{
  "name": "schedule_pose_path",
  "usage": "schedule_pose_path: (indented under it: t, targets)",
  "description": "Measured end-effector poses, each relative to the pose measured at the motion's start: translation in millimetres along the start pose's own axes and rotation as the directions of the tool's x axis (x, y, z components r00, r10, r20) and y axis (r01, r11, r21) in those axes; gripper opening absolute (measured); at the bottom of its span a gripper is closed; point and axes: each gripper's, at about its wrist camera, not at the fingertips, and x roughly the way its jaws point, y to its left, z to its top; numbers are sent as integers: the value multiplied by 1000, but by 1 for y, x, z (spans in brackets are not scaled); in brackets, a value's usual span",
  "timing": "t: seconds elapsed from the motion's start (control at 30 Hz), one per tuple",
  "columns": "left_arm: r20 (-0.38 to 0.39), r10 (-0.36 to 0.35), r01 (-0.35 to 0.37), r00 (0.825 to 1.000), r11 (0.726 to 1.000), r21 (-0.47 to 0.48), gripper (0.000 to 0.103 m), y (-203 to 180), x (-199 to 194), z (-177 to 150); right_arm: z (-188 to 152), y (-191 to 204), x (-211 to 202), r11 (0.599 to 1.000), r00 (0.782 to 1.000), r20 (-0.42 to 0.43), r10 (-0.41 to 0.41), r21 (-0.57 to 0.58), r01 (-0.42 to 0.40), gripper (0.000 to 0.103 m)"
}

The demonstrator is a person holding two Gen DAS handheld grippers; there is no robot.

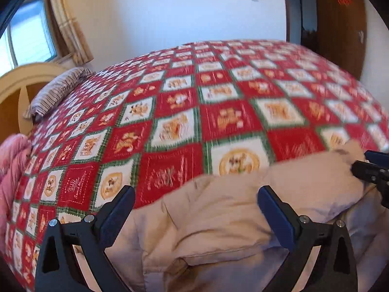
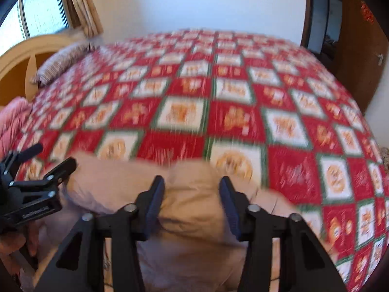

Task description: Fold large clothes

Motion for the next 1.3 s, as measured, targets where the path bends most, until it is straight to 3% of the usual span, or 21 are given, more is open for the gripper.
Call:
schedule_pose_path:
  t: [0.43, 0.7, 0.97, 1.13, 1.2, 1.3]
  targets:
    - [-48, -56, 55, 997, 998, -11, 102, -7, 26, -20, -30, 2, 18, 999, 999, 38, -26, -24, 27, 44]
    - [-83, -101, 97, 991, 994, -45, 102, -3, 37, -21, -33, 9, 26, 997, 996, 59, -69, -38, 71, 44]
    - [-84, -107, 103, 991, 993, -51, 102, -1, 34, -21, -35, 5, 29, 998, 997, 65, -53, -22, 54, 44]
    - [38, -109, 112, 993, 987, -118, 102, 20, -17, -11, -31, 6, 11, 998, 997, 66, -37, -45, 40, 45]
    - [102, -158, 171, 982, 975, -144, 102, 25, -41, -2, -30, -4, -11, 1000, 992, 123, 2, 0, -2, 45]
    - [153, -228, 252, 962, 954, -163, 102, 17, -59, 12, -26, -16, -37, 998, 975, 217, -38, 63, 25, 45]
